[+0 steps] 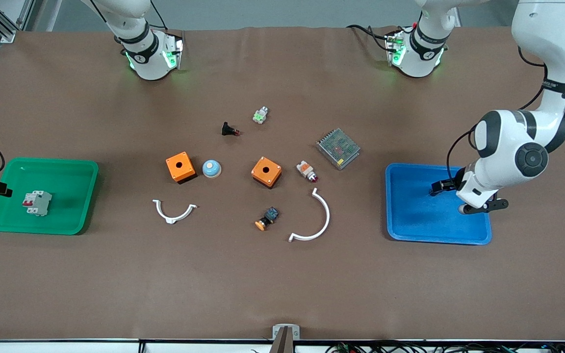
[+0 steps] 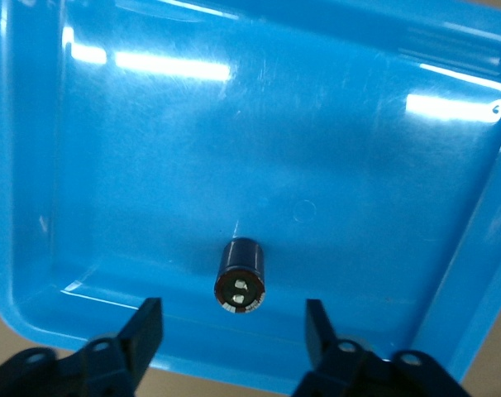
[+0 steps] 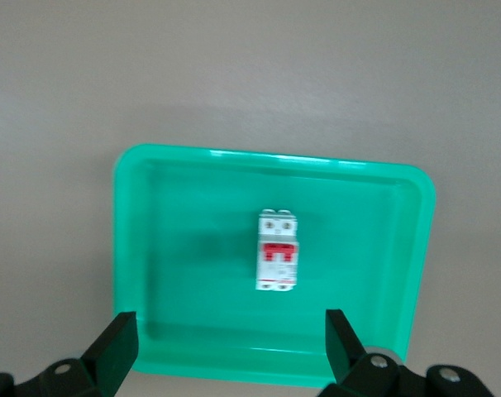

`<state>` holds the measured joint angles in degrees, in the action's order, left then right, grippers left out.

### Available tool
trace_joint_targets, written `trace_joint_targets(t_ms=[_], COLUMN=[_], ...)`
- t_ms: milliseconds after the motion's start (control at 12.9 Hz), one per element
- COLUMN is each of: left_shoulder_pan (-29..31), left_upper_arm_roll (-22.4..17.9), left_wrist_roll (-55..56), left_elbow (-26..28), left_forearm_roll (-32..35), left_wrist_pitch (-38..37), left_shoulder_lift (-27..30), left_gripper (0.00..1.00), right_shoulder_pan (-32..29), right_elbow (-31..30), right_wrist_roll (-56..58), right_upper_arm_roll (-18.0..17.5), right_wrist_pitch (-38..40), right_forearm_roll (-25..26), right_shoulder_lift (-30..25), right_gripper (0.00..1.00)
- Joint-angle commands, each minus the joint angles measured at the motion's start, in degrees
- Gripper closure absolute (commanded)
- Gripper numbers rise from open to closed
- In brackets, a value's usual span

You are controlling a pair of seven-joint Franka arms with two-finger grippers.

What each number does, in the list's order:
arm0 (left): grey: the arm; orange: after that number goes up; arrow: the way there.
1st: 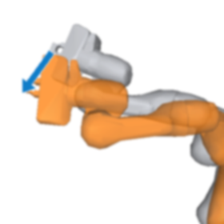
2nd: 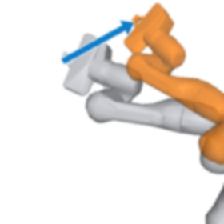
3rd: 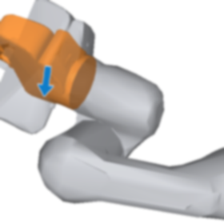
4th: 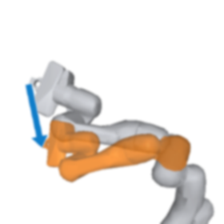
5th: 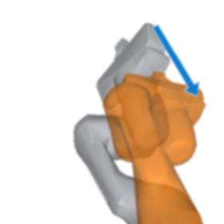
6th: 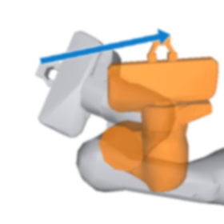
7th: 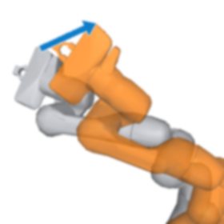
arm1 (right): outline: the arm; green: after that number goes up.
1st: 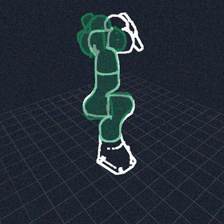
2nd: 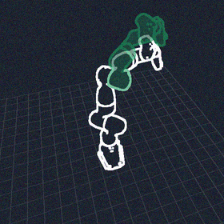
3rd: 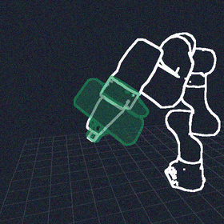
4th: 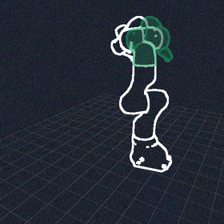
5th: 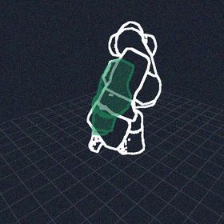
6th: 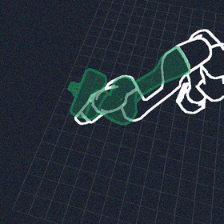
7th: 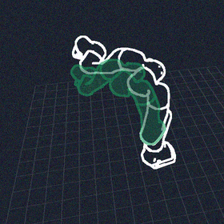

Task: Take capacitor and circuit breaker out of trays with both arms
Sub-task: 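Lower the left gripper to the capacitor while the right gripper reaches the breaker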

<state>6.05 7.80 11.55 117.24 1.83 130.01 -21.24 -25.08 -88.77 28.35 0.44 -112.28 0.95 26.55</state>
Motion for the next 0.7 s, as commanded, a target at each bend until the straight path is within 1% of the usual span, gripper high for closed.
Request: trace_joint_targets(t_ms=[0,232,310,542,619], left_shoulder_pan=[0.19,0.19,0.27,0.19,0.19], left_upper_arm_roll=[0.28,0.28,0.28,0.28,0.28], left_wrist_roll=[0.32,0.31,0.31,0.31,0.31], left_elbow=[0.18,0.27,0.27,0.18,0.18], left_forearm_roll=[0.37,0.45,0.45,0.54,0.54], left_wrist_pitch=[1.3,1.73,2.08,3.31,3.58], left_shoulder_lift=[-1.69,-2.84,-3.19,-4.59,-4.86], left_gripper=[0.28,0.32,0.34,0.39,0.41], right_shoulder_pan=[-3.13,-3.92,-3.75,-2.0,-1.29], right_elbow=[5.0,6.5,6.5,6.42,6.24], right_wrist_roll=[8.98,9.44,9.44,7.87,4.9], right_upper_arm_roll=[-0.97,-0.97,-0.97,-0.79,-0.7], right_wrist_pitch=[-1.43,-5.21,-5.83,-6.1,-6.02], right_forearm_roll=[0.54,0.98,0.98,1.07,1.68], right_shoulder_lift=[6.39,11.31,12.37,13.79,13.7], right_gripper=[0.0,0.0,0.0,0.0,0.0])
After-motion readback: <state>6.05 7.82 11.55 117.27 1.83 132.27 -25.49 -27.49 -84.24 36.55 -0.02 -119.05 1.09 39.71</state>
